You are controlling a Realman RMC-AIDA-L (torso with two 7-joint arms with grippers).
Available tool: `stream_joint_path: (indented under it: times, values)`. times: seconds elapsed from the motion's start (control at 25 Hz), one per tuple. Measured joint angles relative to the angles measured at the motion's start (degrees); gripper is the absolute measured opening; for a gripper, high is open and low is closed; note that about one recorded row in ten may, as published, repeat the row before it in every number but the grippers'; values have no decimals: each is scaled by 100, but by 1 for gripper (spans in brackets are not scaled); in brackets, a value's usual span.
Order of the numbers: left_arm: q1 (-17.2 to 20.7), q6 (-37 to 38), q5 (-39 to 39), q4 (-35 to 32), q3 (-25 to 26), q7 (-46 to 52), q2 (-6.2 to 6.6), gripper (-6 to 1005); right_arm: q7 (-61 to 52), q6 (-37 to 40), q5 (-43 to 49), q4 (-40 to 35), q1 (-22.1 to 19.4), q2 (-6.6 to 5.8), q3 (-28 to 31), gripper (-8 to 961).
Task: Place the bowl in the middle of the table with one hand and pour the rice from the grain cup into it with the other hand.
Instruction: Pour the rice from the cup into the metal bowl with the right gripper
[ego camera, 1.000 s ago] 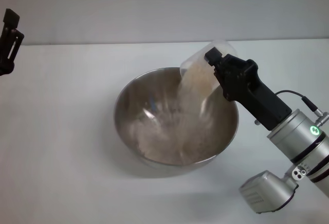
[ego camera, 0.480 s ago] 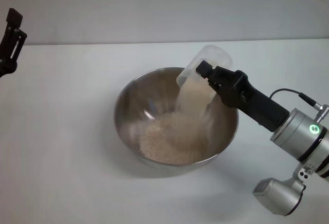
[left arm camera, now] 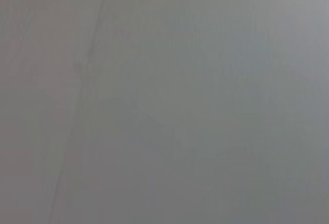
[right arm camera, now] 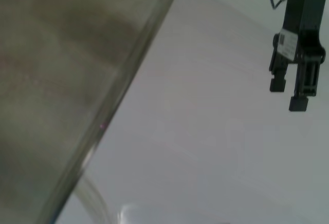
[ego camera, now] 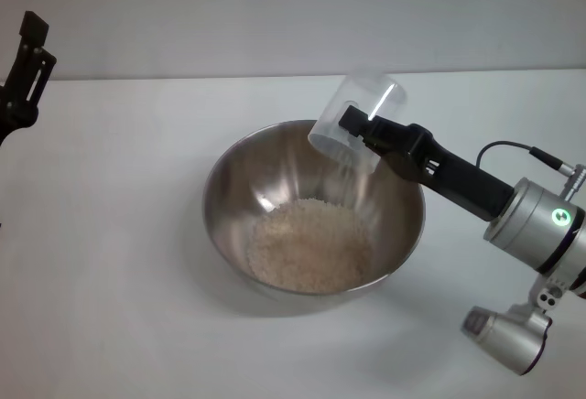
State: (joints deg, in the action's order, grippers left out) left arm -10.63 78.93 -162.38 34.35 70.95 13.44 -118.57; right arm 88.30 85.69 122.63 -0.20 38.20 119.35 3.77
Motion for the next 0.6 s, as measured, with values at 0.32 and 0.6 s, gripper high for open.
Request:
stream_joint_path:
  times: [0.32,0.6]
  values:
    - [-76,-24,10,-22,29,0,0,810,210,96,47,-108,76,-7,-85,7]
    - [-107,-45,14,-25,17,1,0,810,-147,133,-140,232,-30,-5,226,6]
